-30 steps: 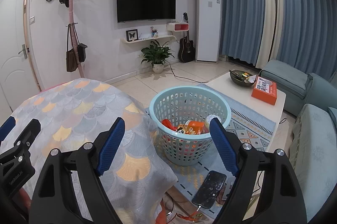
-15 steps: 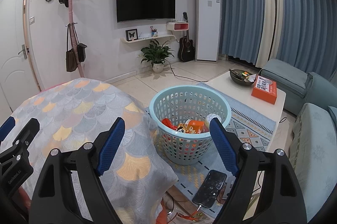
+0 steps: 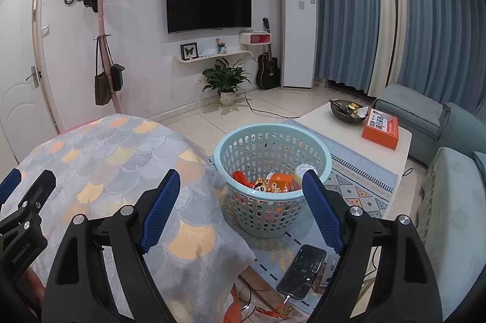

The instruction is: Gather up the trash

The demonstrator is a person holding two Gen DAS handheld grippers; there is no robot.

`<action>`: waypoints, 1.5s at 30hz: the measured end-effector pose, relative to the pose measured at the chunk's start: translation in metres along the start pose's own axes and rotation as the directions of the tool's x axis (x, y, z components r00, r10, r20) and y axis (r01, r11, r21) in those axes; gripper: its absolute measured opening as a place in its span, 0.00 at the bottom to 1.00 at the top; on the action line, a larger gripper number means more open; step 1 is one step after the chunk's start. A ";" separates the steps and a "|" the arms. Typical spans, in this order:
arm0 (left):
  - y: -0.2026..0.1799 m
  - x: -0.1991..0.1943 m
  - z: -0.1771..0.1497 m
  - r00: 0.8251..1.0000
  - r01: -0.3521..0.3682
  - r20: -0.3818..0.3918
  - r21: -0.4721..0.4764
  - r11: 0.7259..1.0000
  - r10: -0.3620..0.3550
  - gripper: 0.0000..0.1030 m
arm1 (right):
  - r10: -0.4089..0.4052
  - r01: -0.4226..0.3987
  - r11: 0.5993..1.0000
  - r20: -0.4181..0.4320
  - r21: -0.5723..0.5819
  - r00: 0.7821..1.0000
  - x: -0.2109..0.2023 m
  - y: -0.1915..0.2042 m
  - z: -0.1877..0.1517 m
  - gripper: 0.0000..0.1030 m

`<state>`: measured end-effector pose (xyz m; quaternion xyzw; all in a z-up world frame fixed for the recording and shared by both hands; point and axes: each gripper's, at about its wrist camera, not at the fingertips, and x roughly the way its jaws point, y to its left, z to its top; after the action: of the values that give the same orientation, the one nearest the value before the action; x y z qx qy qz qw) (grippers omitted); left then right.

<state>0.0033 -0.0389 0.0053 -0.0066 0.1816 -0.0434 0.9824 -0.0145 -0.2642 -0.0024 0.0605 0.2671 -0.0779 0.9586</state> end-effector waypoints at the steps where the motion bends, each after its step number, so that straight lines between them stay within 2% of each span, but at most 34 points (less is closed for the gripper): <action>1: 0.000 0.000 0.000 1.000 0.000 0.000 -0.002 1.000 0.000 0.93 | 0.000 0.000 1.000 0.001 -0.002 1.000 0.000 0.000 0.000 0.76; 7: -0.007 -0.009 0.003 1.000 -0.005 0.017 -0.003 1.000 0.005 0.93 | -0.001 0.001 1.000 0.007 0.003 1.000 -0.004 -0.003 -0.001 0.76; 13: -0.002 -0.018 0.010 1.000 0.026 -0.017 -0.044 0.999 -0.026 0.93 | 0.008 -0.008 1.000 0.005 0.020 1.000 -0.010 -0.003 0.000 0.76; 32: 0.027 -0.056 0.031 0.997 -0.059 -0.045 -0.023 0.998 0.058 0.93 | 0.080 -0.079 0.997 0.013 -0.023 0.997 -0.020 0.032 0.012 0.76; 40: 0.029 -0.054 0.033 0.995 -0.088 -0.038 0.001 0.996 0.088 0.93 | 0.063 -0.064 0.998 -0.006 -0.018 0.998 -0.017 0.033 0.015 0.76; 45: 0.034 -0.047 0.032 0.995 -0.054 -0.082 -0.042 0.998 0.051 0.93 | 0.063 -0.063 0.998 0.001 -0.026 0.998 -0.018 0.032 0.017 0.76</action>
<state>-0.0261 -0.0014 0.0509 -0.0215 0.2223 -0.0137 0.9746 -0.0155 -0.2328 0.0238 0.0563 0.2653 -0.0443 0.9615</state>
